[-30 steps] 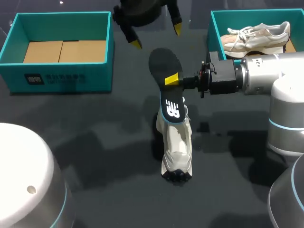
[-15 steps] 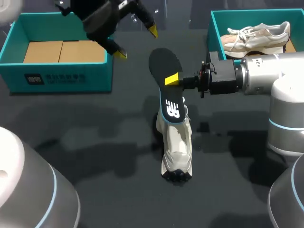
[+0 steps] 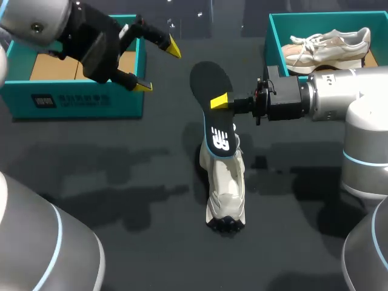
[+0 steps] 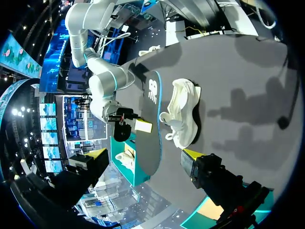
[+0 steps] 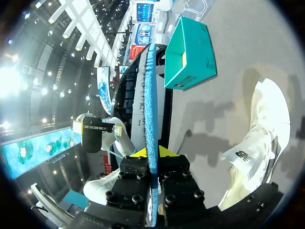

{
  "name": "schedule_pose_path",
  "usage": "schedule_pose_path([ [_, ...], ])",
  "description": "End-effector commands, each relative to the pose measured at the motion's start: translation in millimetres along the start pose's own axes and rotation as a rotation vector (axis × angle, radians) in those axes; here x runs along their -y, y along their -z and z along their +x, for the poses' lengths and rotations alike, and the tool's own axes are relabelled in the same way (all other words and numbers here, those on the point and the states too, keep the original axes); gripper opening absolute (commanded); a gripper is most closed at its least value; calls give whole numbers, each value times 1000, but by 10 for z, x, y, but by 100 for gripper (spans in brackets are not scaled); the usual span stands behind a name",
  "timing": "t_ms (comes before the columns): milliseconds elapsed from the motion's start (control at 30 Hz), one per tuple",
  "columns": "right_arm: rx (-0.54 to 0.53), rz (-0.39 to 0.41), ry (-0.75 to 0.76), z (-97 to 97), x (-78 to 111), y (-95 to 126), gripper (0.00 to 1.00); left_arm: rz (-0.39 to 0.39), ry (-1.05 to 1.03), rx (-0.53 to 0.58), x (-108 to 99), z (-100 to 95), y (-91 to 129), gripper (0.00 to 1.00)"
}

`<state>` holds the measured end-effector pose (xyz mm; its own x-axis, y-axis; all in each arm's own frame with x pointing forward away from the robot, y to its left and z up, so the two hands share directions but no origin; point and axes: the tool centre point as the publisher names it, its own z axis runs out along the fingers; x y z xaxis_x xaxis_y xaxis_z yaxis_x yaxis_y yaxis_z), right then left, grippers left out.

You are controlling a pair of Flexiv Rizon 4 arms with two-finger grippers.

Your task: Take the shoe out of the shoebox, open the shoe tongue, remove and reinsert the insole, then place the shoe into the shoebox

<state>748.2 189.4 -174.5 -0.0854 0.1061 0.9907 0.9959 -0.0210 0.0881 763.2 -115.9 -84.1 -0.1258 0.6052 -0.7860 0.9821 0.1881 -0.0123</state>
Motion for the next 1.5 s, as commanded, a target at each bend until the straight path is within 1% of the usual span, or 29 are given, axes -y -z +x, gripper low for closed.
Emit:
schedule_pose_path([
  [33,3,-1,0,-4,4,-18,0,-13,5,324,71,103,18,100],
  [500,3,-1,0,-4,4,-18,0,-13,5,324,71,103,18,100],
  [633,3,-1,0,-4,4,-18,0,-27,33,394,31,167,-43,100],
  [733,3,-1,0,-4,4,-18,0,-33,52,416,4,223,-75,100],
  [1000,-9,-30,-31,28,72,-88,0,0,56,430,85,406,-239,100],
  [1133,-15,-28,-36,84,115,-145,0,7,54,456,110,492,-353,100],
  [1200,-19,-24,-38,109,131,-165,0,-4,52,473,111,519,-411,100],
  [1333,-32,0,-38,137,161,-216,0,-14,69,512,108,528,-495,100],
  [1367,-34,2,-40,138,167,-233,0,-26,69,514,108,523,-515,96],
  [1433,-34,6,-46,135,176,-260,0,-28,75,522,112,515,-552,92],
  [1500,-40,8,-52,128,186,-284,0,-33,76,528,114,504,-589,91],
])
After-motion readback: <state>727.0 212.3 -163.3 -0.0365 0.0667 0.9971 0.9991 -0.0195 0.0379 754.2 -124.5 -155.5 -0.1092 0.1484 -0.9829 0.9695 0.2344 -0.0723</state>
